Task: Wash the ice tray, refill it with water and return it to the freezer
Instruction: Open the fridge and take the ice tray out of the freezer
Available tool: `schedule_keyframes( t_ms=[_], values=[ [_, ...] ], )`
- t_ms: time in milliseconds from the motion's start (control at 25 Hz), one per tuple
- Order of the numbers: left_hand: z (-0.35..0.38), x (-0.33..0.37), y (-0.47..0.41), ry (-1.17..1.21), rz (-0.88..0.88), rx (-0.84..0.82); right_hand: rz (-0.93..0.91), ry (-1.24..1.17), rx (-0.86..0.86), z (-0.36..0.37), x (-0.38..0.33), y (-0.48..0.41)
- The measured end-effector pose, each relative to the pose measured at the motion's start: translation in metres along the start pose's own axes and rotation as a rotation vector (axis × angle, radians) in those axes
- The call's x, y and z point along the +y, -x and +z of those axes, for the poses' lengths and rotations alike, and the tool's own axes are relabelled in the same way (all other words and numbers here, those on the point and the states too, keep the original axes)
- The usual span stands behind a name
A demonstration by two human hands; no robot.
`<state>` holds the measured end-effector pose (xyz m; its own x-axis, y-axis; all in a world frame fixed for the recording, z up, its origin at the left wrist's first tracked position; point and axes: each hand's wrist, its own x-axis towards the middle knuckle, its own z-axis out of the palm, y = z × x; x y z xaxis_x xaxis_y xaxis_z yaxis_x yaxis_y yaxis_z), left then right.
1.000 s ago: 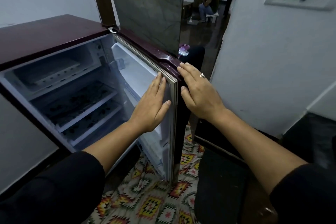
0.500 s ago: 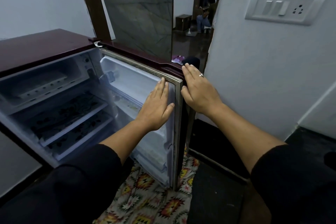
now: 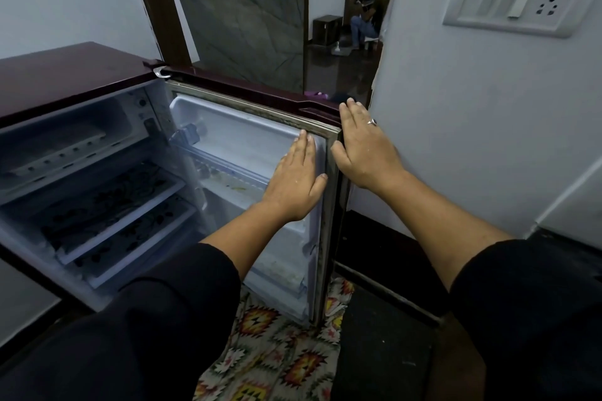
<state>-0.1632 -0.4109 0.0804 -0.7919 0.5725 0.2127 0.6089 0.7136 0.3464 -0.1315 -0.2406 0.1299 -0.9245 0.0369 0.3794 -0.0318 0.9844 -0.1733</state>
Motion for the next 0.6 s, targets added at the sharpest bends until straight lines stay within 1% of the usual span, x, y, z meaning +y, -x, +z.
schedule_keyframes(
  t_ms=[160,280,360,440,600],
  values=[
    [0.000,-0.006,0.001,0.009,0.029,-0.001,0.028,0.016,0.000,0.002,-0.004,0.000],
    [-0.006,-0.017,0.004,0.006,0.085,-0.002,0.049,0.048,-0.008,0.000,-0.011,0.001],
    [-0.012,-0.032,0.011,0.007,0.098,0.019,0.009,0.085,0.016,0.004,-0.024,0.002],
    [-0.019,-0.056,0.022,0.014,0.072,0.038,-0.057,0.123,0.040,0.013,-0.044,0.002],
    [-0.036,-0.125,0.052,0.002,-0.038,0.041,-0.186,0.155,-0.038,0.054,-0.100,-0.012]
  ],
)
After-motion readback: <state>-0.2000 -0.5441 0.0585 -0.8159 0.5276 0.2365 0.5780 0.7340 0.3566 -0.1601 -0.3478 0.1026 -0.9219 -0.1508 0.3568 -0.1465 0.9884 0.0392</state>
